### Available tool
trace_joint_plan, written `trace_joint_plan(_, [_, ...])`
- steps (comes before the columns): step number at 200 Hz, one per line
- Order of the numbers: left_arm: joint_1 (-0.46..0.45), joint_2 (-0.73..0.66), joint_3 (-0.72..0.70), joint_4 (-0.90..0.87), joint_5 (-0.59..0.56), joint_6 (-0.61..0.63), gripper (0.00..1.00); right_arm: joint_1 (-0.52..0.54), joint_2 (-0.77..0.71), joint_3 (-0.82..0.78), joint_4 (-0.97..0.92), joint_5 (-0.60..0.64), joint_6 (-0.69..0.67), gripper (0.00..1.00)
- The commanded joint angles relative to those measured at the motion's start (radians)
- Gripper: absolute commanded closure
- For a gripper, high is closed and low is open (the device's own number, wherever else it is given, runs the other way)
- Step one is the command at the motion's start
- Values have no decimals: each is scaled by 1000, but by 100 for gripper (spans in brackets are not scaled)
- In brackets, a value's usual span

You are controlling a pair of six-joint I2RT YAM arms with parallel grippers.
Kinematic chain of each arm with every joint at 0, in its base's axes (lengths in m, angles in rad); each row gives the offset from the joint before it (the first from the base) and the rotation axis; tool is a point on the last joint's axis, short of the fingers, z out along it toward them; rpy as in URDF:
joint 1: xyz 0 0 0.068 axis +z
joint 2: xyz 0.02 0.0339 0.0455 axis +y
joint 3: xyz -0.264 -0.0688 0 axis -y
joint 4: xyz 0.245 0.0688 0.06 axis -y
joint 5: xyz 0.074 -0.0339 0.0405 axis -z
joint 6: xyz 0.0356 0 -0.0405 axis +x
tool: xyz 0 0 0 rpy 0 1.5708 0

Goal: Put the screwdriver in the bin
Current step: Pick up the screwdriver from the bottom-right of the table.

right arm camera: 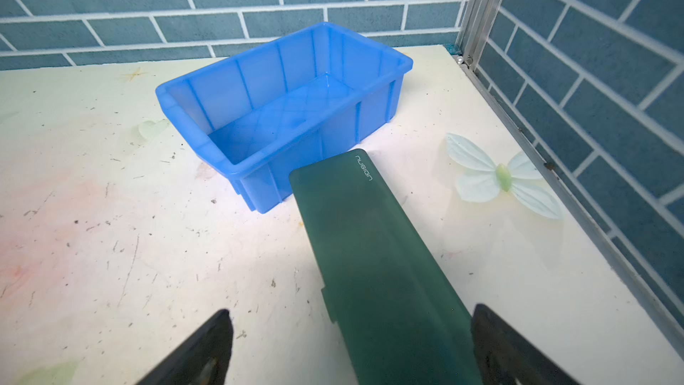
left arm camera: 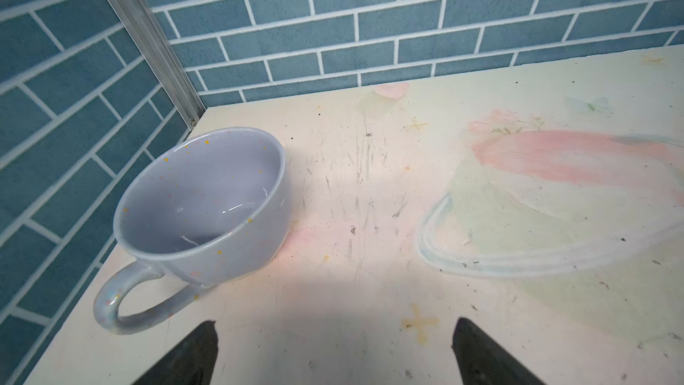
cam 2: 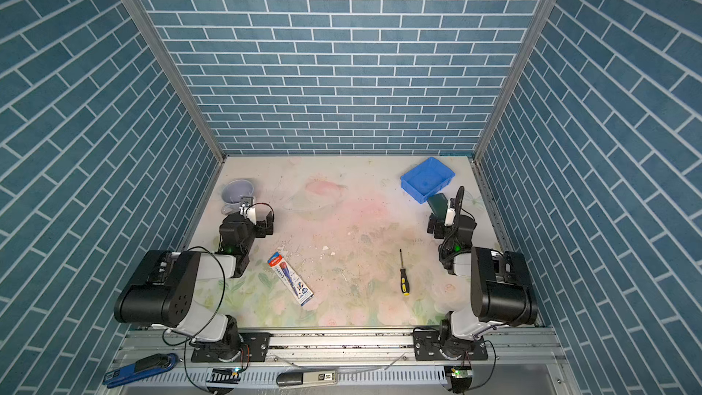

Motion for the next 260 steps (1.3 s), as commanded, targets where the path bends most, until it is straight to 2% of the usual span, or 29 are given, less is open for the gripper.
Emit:
trace_joint_plan(1, [6, -2, 4, -3, 7, 6, 0, -1, 7, 22, 1, -11, 18, 1])
trace_joint_plan(87, [12, -1, 10, -15, -2, -6, 0, -1, 8, 22, -1, -12, 17, 1])
trace_joint_plan(124, [11, -1, 9, -14, -2, -7, 0, 0, 6, 7, 27, 60, 45, 1])
trace_joint_plan(178, [9, -6, -1, 7, -11, 2, 0, 0, 5, 9, 23, 61, 47, 1])
trace_joint_plan(210, [-1, -110, -22, -40, -27, 6, 0, -2, -29, -17, 44, 85, 58, 1])
trace_joint_plan(237, [-27, -201, -19, -116, -31, 36, 0, -1, -80, 2, -37, 85, 53, 1])
trace_joint_plan(260, [-83, -280, -17, -163, -64, 87, 0, 0, -126, 7, -83, 88, 53, 1])
